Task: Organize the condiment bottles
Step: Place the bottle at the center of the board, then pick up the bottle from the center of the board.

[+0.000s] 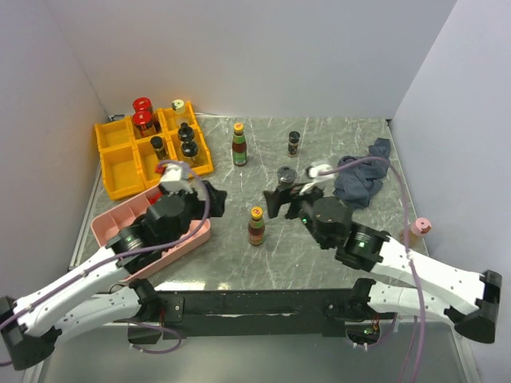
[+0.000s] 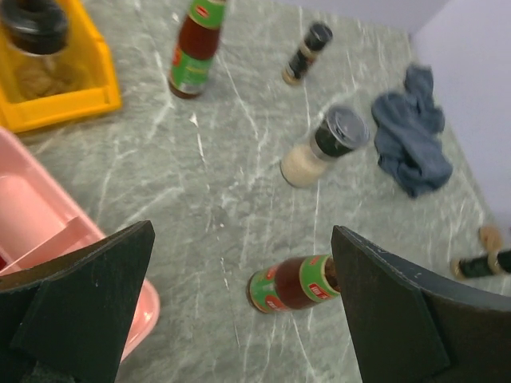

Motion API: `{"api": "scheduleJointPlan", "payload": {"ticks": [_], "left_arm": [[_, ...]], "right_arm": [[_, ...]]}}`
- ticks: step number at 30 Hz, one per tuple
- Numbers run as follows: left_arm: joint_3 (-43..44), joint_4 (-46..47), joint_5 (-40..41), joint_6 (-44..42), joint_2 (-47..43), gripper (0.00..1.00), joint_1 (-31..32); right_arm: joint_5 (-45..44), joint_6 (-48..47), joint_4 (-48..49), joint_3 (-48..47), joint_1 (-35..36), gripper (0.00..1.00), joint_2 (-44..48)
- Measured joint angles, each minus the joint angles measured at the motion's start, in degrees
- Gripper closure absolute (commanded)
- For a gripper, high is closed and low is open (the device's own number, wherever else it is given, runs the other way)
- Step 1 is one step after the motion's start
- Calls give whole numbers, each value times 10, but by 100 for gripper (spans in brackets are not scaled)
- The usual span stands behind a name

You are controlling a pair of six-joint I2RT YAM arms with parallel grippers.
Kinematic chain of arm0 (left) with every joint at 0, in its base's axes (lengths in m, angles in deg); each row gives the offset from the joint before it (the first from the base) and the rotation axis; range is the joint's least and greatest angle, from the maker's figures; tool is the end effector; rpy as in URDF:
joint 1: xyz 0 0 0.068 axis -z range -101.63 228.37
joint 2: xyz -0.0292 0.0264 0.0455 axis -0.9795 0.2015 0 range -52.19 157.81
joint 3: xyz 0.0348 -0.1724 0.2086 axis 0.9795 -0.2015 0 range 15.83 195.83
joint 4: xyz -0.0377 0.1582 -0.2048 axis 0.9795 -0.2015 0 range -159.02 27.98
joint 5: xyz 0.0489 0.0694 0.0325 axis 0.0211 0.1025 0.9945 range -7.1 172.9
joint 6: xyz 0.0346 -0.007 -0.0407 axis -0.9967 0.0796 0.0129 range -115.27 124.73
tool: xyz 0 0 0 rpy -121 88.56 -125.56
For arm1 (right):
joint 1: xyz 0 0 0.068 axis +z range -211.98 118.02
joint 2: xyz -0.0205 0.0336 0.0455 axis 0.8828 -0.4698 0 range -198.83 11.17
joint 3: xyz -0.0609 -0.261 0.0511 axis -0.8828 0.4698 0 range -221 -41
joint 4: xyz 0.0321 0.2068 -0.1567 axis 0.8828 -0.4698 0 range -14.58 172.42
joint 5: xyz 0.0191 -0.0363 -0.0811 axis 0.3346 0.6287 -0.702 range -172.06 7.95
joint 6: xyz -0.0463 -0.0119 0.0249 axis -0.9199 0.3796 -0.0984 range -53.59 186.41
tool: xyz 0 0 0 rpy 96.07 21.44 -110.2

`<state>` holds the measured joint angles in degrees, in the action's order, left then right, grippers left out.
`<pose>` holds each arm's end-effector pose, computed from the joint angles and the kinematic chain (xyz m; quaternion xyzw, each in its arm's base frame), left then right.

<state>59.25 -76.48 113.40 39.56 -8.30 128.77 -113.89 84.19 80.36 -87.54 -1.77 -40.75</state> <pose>0.1263 -0.1244 0.3276 -0.0551 0.7797 -0.2445 0.5738 0.1207 0.1729 0.3446 -0.0928 0.7392 0.2390 0.6228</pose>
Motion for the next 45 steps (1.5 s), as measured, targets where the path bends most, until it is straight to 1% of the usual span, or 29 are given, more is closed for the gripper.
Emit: {"api": "scheduleJointPlan", "payload": {"ticks": [4,9,13,17,21,23,26,29,31,34,36,37,38,40,41,43,44,45], "left_arm": [[53,2,-46,-26,98,5,8],[87,1,-69,-56,184,8,55],[118,-1,-73,-77,233,11,92],[132,0,-71,-89,257,14,109],[132,-2,-60,-90,280,22,110],[132,-2,-61,-92,289,24,110],[131,2,-62,-93,291,36,110],[129,13,-63,-96,291,43,110],[127,18,-64,-97,292,44,110],[124,26,-66,-97,298,41,110],[122,26,-67,-97,305,42,110],[121,26,-67,-96,309,45,110],[120,26,-67,-95,313,60,110],[116,30,-69,-92,318,73,110],[116,32,-65,-92,318,83,110],[115,34,-65,-91,317,96,110],[115,34,-64,-91,317,99,110],[115,33,-61,-90,317,99,110]], "right_arm": [[-38,22,-50,-2,-47,0,51],[-24,37,-67,27,-131,0,101],[-4,44,-70,52,-167,0,112],[18,49,-71,64,-176,0,104],[35,52,-70,65,-177,0,102],[41,54,-68,65,-177,0,102],[46,57,-63,70,-177,0,106],[48,60,-61,76,-177,0,109],[50,62,-61,77,-177,0,109],[54,64,-60,77,-177,0,109],[56,64,-57,77,-178,0,108],[57,64,-55,77,-178,0,108],[59,64,-54,77,-178,0,108],[61,64,-52,77,-178,0,107],[60,64,-51,77,-178,0,107],[61,64,-50,77,-178,0,107],[61,64,-50,77,-178,0,107],[61,64,-49,78,-178,0,107]]}}
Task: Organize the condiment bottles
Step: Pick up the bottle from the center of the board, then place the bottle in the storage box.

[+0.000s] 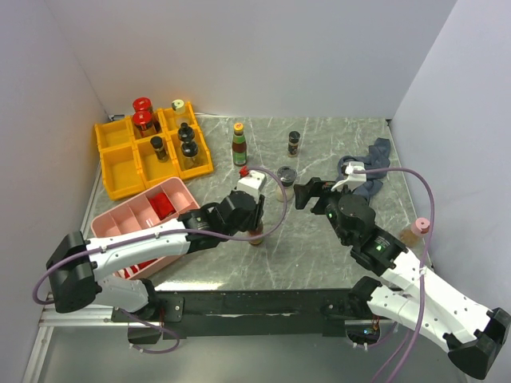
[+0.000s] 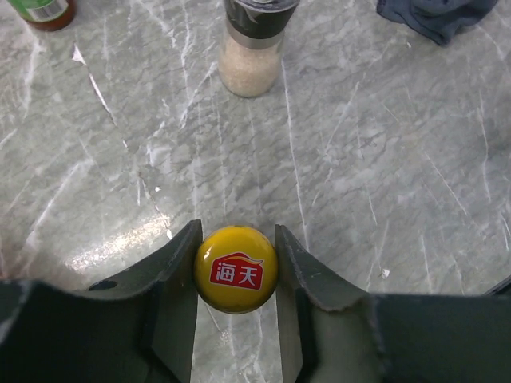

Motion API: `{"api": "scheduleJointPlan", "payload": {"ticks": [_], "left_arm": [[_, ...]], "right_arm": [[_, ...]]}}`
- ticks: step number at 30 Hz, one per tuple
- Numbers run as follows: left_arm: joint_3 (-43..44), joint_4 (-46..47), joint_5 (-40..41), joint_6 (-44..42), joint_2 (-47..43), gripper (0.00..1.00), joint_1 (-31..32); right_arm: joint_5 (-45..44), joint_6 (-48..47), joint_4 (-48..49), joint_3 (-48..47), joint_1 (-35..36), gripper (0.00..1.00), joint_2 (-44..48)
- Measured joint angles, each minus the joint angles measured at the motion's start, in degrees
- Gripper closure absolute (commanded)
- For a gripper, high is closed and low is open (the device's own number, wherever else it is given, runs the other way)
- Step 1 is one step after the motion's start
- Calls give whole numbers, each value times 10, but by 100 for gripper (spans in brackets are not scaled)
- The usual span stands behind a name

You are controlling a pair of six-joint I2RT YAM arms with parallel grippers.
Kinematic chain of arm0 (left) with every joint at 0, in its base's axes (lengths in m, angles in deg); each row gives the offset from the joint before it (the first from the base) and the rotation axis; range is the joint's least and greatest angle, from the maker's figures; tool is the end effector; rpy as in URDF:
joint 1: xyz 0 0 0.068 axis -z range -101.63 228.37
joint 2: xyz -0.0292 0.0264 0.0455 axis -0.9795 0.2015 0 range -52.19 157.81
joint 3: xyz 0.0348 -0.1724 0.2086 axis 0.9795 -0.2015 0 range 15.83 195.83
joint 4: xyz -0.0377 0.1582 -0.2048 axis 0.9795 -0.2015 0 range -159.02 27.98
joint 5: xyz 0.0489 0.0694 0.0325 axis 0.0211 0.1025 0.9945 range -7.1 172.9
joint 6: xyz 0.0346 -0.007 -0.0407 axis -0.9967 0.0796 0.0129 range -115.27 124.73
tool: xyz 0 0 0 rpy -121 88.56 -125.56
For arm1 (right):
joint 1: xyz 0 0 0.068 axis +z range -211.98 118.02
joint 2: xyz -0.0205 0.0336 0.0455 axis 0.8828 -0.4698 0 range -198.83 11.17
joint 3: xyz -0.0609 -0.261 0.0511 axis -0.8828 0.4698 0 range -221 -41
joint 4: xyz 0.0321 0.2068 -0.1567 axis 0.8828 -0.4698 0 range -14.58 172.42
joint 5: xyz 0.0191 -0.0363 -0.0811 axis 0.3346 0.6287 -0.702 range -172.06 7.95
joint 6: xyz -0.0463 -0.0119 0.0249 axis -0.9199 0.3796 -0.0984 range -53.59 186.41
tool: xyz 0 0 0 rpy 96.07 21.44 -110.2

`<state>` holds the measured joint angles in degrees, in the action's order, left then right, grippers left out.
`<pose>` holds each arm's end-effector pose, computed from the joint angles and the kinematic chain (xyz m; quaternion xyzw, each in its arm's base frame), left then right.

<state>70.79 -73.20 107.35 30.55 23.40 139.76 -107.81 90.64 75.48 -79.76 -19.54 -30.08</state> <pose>0.1543 -0.2521 0.2829 0.1628 0.8447 -0.1938 0.4717 0.1385 0.1056 0.3195 0.0246 0.7571 0.2043 0.6200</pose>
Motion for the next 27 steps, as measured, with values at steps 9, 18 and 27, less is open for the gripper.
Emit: {"api": "scheduleJointPlan", "payload": {"ticks": [9,18,27], "left_arm": [[24,-83,85,21,-8,99,-3],[181,-129,130,-29,-12,99,-164],[283,-79,162,-100,6,99,-400]], "right_arm": [[11,2,6,14,0,0,1],[15,2,6,14,0,0,5],[30,2,7,14,0,0,13]]}}
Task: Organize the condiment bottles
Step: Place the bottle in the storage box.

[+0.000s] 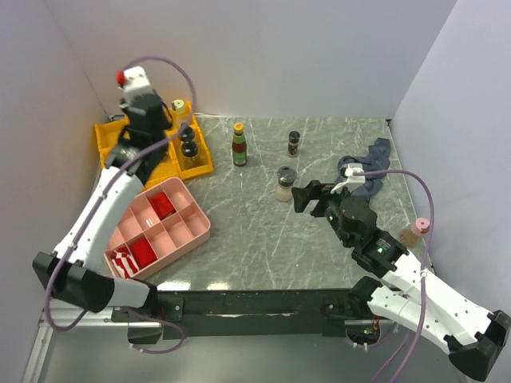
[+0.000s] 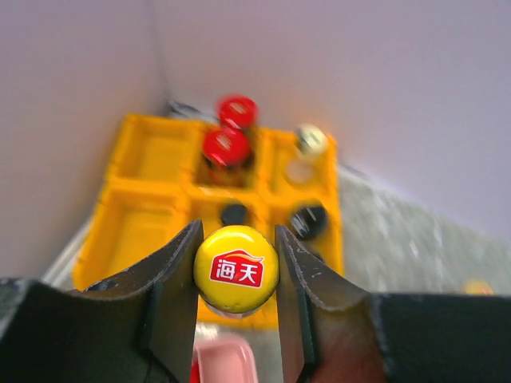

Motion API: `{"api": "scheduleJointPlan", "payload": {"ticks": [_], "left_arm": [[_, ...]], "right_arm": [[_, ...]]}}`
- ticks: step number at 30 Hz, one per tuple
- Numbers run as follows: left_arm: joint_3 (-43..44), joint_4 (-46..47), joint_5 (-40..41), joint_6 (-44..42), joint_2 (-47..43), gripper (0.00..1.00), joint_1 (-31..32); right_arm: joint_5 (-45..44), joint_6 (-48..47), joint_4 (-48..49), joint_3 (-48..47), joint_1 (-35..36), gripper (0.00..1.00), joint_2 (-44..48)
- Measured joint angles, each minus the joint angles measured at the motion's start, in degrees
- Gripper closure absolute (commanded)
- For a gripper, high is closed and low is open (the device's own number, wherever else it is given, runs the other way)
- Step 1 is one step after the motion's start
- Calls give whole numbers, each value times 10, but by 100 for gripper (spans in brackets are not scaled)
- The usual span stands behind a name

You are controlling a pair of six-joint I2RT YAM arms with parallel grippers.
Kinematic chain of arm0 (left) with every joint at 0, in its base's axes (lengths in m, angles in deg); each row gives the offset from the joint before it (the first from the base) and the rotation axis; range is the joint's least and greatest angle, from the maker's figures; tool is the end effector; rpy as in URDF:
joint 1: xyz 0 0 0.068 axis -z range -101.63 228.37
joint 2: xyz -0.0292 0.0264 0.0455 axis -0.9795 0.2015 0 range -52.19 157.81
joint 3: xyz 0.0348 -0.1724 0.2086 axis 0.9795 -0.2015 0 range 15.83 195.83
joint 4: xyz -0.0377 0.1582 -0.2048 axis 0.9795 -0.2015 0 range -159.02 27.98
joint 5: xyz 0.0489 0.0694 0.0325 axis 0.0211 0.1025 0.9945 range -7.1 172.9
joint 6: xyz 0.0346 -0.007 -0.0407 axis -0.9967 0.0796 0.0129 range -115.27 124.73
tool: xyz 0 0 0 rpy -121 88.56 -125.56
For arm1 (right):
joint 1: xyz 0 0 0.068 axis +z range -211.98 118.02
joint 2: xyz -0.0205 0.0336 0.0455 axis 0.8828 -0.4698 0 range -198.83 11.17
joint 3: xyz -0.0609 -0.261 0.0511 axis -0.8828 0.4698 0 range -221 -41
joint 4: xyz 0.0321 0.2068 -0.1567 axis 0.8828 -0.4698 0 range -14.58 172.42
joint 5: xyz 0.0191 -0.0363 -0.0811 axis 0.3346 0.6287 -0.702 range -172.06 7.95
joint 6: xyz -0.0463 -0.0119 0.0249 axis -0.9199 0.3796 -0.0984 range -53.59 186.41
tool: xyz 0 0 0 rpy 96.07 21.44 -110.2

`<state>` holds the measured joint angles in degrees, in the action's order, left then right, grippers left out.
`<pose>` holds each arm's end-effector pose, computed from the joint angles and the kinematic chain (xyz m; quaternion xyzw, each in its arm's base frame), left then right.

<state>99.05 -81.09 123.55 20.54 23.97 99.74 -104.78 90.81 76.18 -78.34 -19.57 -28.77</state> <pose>0.2799 -0.0846 0.4385 -0.1830 0.7386 0.0678 0.6453 0.1353 0.1048 0.3154 0.0100 0.7555 0.2262 0.6148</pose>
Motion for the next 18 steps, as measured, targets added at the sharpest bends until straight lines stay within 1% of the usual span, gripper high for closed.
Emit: {"api": "scheduleJointPlan", "payload": {"ticks": [6,11,15,18], "left_arm": [[91,22,-47,5,92,99,-155],[154,23,-106,21,182,99,-251],[209,25,-138,24,260,99,-298],[248,28,-155,23,310,99,-320]], "right_arm": [[12,0,3,2,0,0,5],[19,0,8,2,0,0,5],[28,0,14,2,0,0,2],[30,0,19,2,0,0,-7]]}}
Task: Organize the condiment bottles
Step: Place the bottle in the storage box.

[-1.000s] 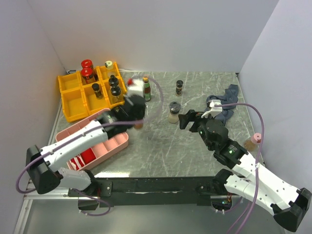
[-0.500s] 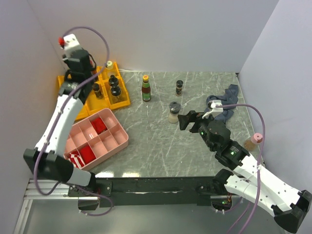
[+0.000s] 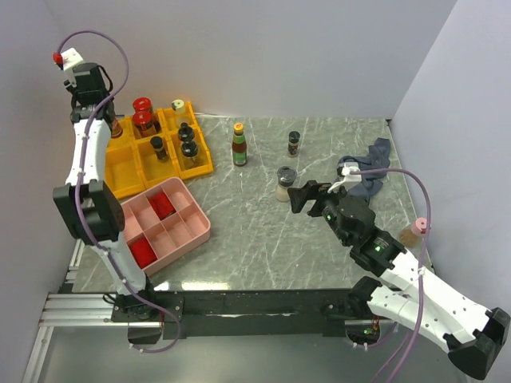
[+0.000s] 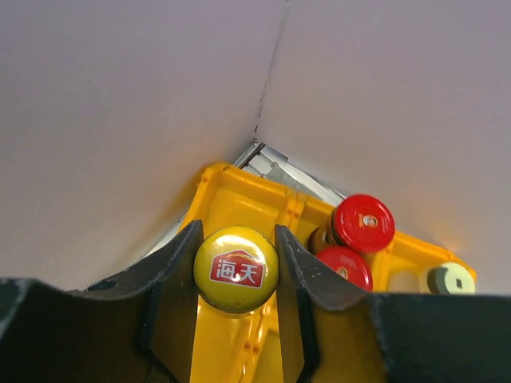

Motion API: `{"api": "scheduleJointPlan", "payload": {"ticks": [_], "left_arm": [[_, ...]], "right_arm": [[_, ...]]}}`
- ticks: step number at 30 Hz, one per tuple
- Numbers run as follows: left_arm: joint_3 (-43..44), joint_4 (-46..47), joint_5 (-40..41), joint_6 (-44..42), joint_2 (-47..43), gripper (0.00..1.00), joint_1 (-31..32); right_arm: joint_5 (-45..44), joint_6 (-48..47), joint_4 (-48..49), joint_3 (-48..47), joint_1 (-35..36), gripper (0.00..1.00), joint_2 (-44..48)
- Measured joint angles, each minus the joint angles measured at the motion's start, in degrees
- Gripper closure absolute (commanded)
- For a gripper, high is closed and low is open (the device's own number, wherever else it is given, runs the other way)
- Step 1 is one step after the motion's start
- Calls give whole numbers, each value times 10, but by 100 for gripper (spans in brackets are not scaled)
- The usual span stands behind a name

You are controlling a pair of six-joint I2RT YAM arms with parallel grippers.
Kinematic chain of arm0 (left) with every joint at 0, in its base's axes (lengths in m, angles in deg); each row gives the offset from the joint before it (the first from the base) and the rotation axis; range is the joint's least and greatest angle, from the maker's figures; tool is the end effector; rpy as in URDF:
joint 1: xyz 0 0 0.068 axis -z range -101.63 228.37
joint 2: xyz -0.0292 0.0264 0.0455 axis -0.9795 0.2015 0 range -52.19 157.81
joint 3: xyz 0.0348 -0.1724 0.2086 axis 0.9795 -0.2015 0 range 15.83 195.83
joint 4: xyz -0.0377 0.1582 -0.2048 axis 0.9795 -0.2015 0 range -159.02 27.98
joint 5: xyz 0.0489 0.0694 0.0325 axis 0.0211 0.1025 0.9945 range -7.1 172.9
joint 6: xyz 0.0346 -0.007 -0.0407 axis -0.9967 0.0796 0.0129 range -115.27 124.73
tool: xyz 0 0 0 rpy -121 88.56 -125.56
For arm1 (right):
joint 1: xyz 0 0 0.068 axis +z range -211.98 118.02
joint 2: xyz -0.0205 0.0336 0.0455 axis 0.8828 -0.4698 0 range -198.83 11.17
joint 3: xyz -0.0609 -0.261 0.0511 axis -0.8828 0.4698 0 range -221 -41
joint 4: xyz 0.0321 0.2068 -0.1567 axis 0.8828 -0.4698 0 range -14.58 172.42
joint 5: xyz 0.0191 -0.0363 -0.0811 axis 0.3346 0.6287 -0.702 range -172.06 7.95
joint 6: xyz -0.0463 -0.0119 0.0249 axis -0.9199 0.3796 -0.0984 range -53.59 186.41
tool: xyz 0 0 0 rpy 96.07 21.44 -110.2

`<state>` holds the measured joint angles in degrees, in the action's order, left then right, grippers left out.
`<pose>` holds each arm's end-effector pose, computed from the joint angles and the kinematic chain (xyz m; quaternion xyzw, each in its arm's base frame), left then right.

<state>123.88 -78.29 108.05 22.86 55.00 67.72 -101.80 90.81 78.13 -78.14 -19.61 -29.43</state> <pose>0.4341 0.0970 0.4012 -0.3208 0.7193 0.1342 0.6014 0.1369 0.1085 0.3159 -0.0045 0.7506 0.2487 0.6121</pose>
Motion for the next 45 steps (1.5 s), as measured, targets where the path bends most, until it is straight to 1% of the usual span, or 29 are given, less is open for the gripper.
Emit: {"api": "scheduleJointPlan", "payload": {"ticks": [7,15,24,30,32,33,35,36,39,41,42,45], "left_arm": [[61,33,-46,-2,96,99,-34],[65,88,-78,-17,153,99,-55],[73,163,-98,-35,223,99,-57],[103,209,-113,-45,274,99,-57],[103,221,-112,-50,277,93,-57],[103,225,-112,-52,278,84,-57],[101,229,-113,-55,278,70,-57],[97,236,-113,-56,278,50,-57],[84,260,-114,-63,278,19,-58],[80,263,-118,-65,278,13,-58],[80,264,-120,-63,278,9,-58],[79,262,-131,-60,271,3,-58]], "right_arm": [[10,0,1,0,0,0,-20],[7,0,2,0,0,0,-25],[5,-2,3,0,0,0,-47],[-4,-3,3,0,0,0,-62],[-6,-5,3,-1,0,0,-65],[-6,-5,3,-1,0,0,-67],[-6,-5,3,-2,0,0,-73],[-6,-5,3,-3,0,0,-76],[-6,-7,2,-3,0,0,-83],[-6,-7,2,-3,0,0,-83],[-6,-7,2,-3,0,0,-82],[-5,-7,2,-3,0,0,-79]]}}
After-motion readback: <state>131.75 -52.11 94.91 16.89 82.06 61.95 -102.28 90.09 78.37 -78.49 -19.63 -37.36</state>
